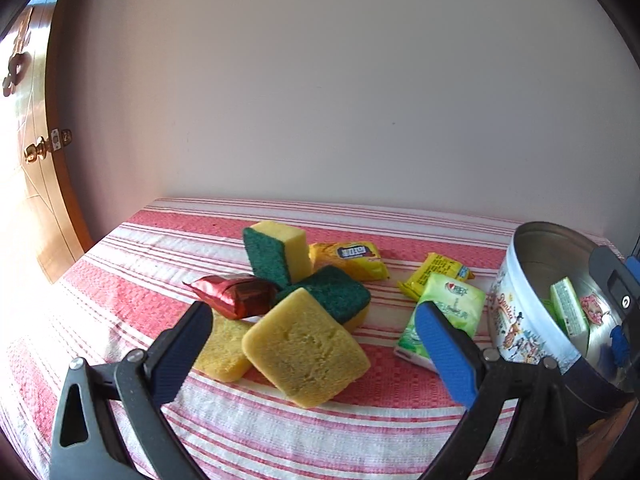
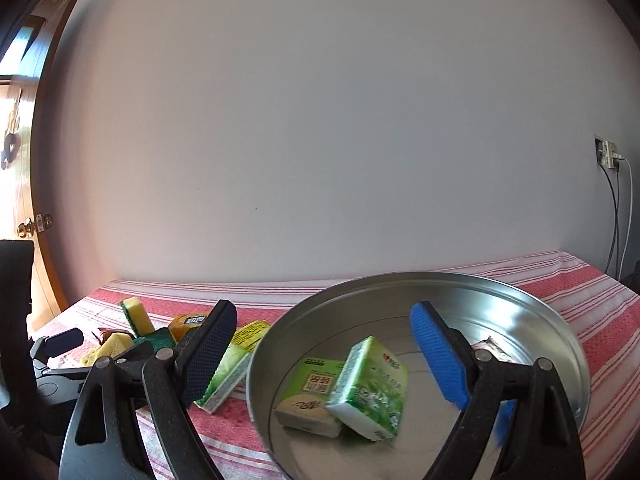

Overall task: Organize objects
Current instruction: 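Grasp a yellow sponge with the right tool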

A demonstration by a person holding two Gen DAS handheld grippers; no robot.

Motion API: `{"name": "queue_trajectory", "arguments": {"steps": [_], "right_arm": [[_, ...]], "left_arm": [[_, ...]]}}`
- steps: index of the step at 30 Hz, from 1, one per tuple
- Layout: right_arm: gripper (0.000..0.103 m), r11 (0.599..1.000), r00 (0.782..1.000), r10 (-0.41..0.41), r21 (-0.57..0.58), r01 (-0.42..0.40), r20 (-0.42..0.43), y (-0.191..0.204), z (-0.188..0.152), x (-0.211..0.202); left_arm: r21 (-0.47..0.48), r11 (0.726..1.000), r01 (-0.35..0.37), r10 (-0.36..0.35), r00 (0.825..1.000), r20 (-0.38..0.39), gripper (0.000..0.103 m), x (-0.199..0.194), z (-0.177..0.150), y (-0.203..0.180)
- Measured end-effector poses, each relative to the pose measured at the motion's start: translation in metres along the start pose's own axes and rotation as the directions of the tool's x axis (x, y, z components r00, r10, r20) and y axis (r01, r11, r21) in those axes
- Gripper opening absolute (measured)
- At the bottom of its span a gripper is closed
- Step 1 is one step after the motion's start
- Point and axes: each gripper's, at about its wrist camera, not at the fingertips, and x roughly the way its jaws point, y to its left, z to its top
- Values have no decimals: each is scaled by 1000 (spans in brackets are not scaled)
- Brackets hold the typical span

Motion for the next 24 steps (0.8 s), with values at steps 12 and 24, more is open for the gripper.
{"name": "queue_trajectory", "arguments": {"steps": [12,24], "right_arm": [[91,983,967,171,-37,-181,-187,62,-7,36],[91,928,876,282,-122,-353,-390,137,-23,64]], "left_arm": [[-99,984,-145,140,988,-61,102,16,-1,99],[-187,970,-158,130,980,-154,102,37,-3,149]]}}
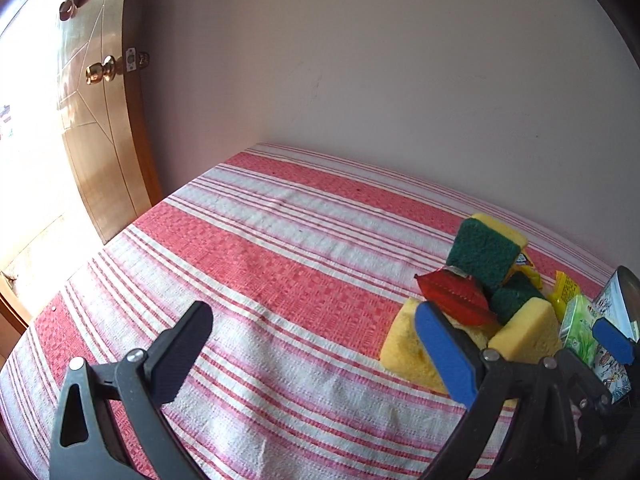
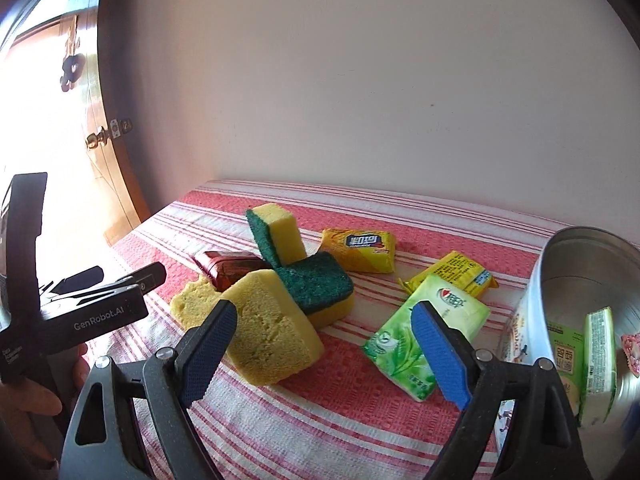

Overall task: Organize objects
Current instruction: 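Grasp a yellow sponge with the right tool, then grasp a yellow sponge with the left tool while the right tool holds its sponge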

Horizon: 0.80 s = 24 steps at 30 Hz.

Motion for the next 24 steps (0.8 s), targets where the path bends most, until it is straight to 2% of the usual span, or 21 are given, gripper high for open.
{"name": "queue_trajectory", "arguments": {"steps": [6,7,8,9,15,19,24], "right_arm": [[90,995,993,4,-99,-16,-116,28,2,31],[83,993,989,7,-112,-23,-148,31,2,38],[70,992,985,4,-121,-26,-174,33,1,45],[64,992,982,3,-125,-27,-187,34,0,48],[61,997,995,20,-71,-27,-94,23,-1,29],[61,997,999,-34,-63,34,-4,8,-5,0],[61,993,995,-87,-79,91,51,-6,-10,-23]], "left_arm": [[27,999,34,-34,999,-3,102,-1,-1,-5],[34,999,39,-39,999,-4,102,-1,-1,-7],[40,998,45,-45,999,-5,102,-1,-1,-8],[46,998,49,-49,999,-8,102,-1,-2,-9],[91,989,117,-116,993,-14,102,-2,-4,-20],[157,969,191,-189,982,-29,102,-5,-6,-36],[245,938,246,-214,965,-149,102,14,-7,-65]]}}
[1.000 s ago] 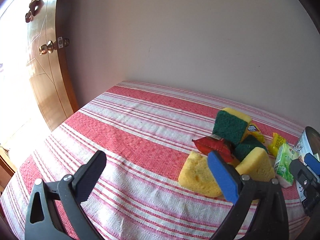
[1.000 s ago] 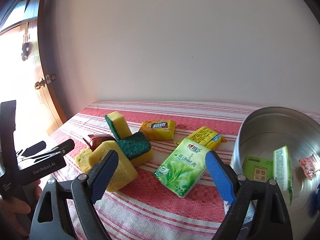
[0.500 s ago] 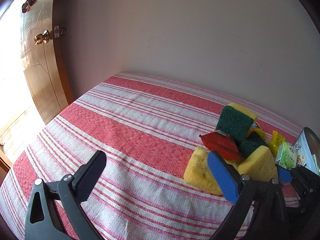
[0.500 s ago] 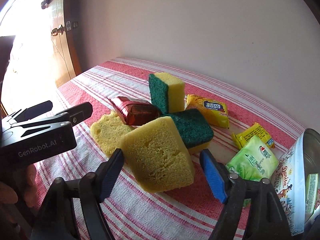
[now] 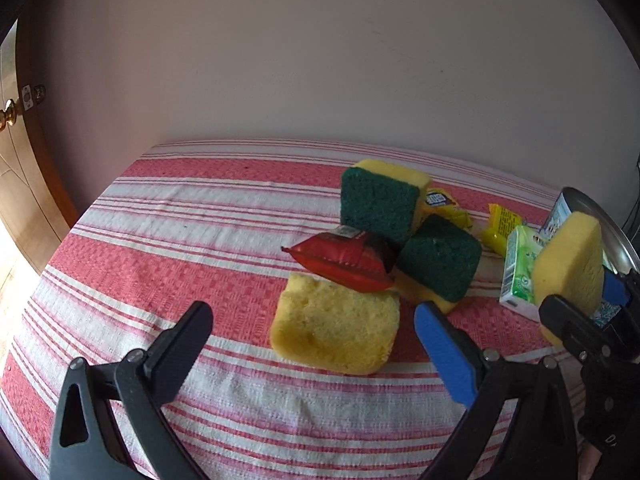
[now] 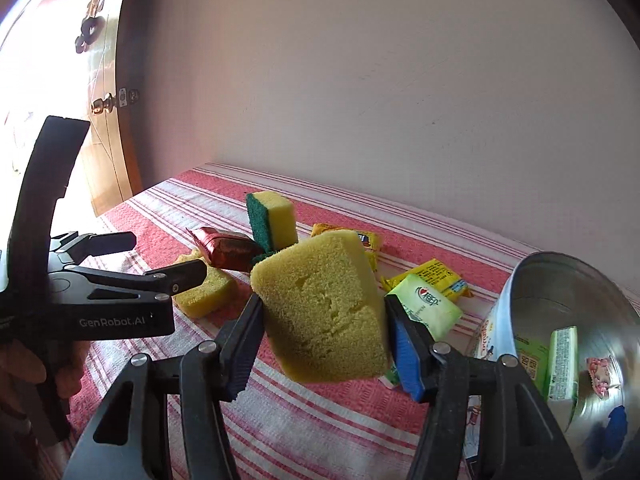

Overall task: Organize objects
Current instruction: 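Grasp a yellow sponge with the left tool while the right tool holds its sponge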

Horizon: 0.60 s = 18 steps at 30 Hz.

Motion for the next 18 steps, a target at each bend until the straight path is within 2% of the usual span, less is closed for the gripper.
{"name": "queue_trajectory", "arguments": {"steps": [4,7,10,11,12,15,18], "right_arm": [[61,1000,1000,-1,8,1,5,-8,-3,-7],[61,1000,1000,3,15,-3,8,-12,-1,-8],[61,1000,1000,15,19,-15,0,-11,-2,-5],[61,1000,1000,16,20,-16,0,-13,-4,-7],[61,1000,1000,14,21,-14,1,-13,-5,-8],[61,999,1000,19,42,-19,14,-17,-6,-14],[61,996,999,31,82,-34,34,-24,-5,-18]], "left_arm": [[5,1000,-14,14,997,-71,98,20,6,-5],[-7,1000,-1,0,992,-127,87,31,6,-4],[13,1000,1,0,993,-119,80,29,5,-9],[21,1000,9,-7,994,-112,71,28,5,-12],[26,1000,9,-7,995,-103,68,25,5,-13],[9,999,-41,41,998,-54,68,14,4,-11],[-14,1000,-22,23,1000,22,68,-5,-1,-10]]}}
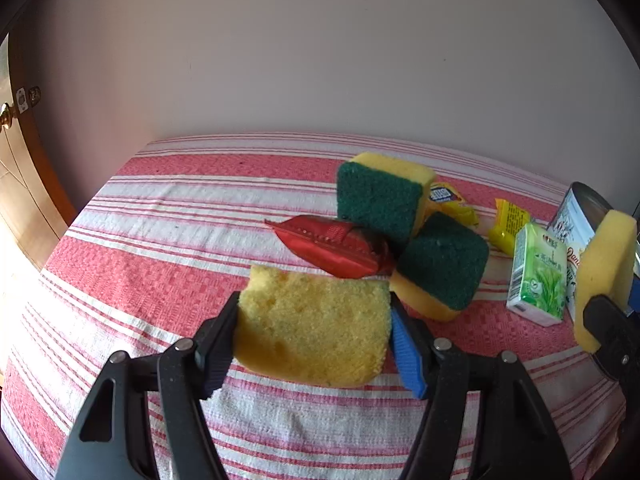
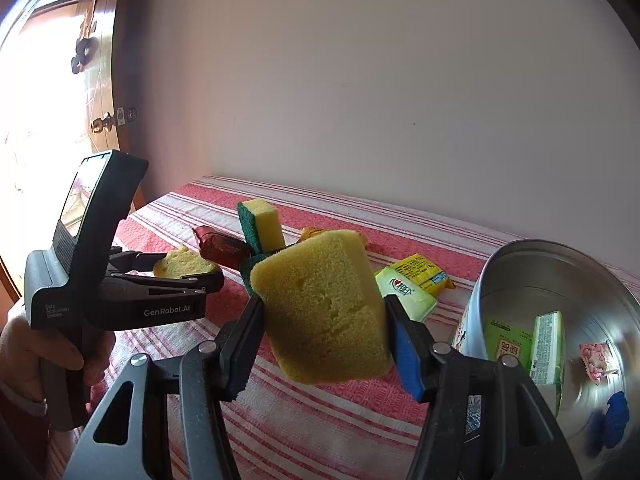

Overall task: Organize objects
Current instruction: 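Grasp a yellow sponge with the left tool while the right tool holds its sponge, then carry both yellow sponges with both tools over the metal tin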

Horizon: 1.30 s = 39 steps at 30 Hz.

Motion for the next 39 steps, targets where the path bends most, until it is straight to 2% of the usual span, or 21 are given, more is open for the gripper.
{"name": "queue_trajectory", "arguments": {"steps": [5,9,14,19,28,39], "right_arm": [[61,998,999,-1,65,-1,36,-15,4,-7],[61,996,999,-8,86,5,43,-22,6,-9],[61,997,997,-36,72,31,74,-24,7,-19],[61,995,993,-69,83,61,100,-41,5,-34],[61,985,988,-118,135,105,97,-73,0,-50],[61,974,983,-154,181,134,99,-101,-4,-69]], "left_arm": [[-62,998,3,1,997,78,68,-26,-12,6],[-125,992,-20,42,984,172,68,-51,-21,13],[-160,987,-14,46,979,197,68,-61,-24,11],[-121,993,6,20,976,218,68,-65,-19,-16],[-49,997,57,-44,972,231,68,-66,-11,-79],[20,994,111,-113,964,240,68,-66,-4,-134]]}}
